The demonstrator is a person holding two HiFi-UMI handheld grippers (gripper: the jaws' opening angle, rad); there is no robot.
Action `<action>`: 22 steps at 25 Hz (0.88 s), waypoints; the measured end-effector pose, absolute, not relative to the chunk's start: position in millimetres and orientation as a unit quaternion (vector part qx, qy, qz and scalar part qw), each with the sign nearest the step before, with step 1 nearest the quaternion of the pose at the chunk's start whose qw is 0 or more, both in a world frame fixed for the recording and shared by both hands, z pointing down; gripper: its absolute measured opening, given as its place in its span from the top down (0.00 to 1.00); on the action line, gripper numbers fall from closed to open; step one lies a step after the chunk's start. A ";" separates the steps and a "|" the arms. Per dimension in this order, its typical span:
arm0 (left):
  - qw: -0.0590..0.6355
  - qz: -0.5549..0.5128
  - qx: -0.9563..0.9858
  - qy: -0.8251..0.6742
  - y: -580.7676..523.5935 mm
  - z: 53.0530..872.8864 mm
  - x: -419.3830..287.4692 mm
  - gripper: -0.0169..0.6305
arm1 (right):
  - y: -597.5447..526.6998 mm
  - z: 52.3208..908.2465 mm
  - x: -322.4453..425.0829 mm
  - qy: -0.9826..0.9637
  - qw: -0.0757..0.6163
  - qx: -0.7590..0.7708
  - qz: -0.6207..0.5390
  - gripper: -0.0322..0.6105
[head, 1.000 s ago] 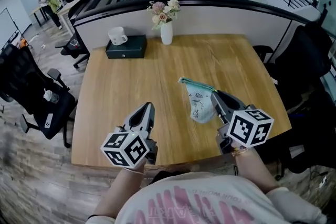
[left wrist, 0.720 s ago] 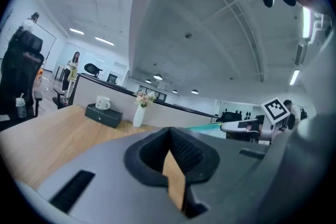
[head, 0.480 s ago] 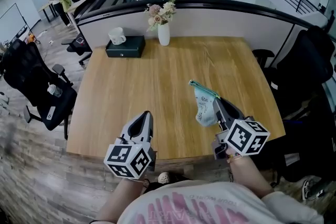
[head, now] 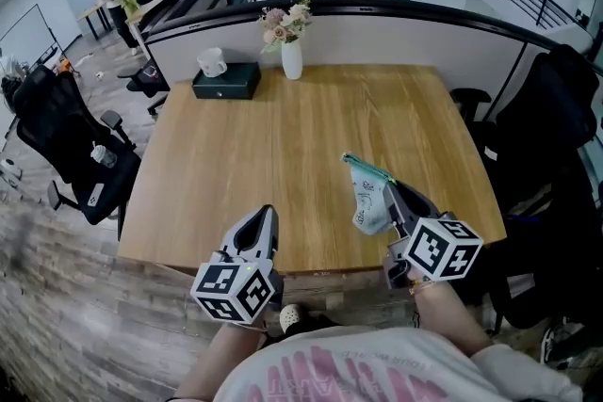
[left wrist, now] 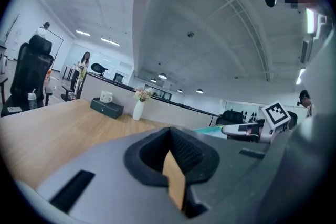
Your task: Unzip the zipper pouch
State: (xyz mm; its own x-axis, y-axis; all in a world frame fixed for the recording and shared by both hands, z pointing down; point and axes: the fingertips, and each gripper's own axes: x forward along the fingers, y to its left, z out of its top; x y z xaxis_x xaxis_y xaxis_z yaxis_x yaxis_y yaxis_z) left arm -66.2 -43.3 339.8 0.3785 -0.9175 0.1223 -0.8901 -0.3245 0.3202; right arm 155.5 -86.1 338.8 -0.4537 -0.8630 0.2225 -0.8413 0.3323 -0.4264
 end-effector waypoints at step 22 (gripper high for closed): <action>0.182 -0.044 0.799 -0.572 10.0 345.1 -59.6 0.97 | -40.8 338.1 159.2 0.835 0.006 -0.491 -0.246 0.90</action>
State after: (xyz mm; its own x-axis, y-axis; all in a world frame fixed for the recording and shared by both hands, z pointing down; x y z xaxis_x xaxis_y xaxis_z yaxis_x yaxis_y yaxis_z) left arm -59.6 10.0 345.1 0.3426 -0.9294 0.1373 -0.8974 -0.2805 0.3406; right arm 159.2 -40.8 338.1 -0.5169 -0.8241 0.2315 -0.8180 0.3960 -0.4172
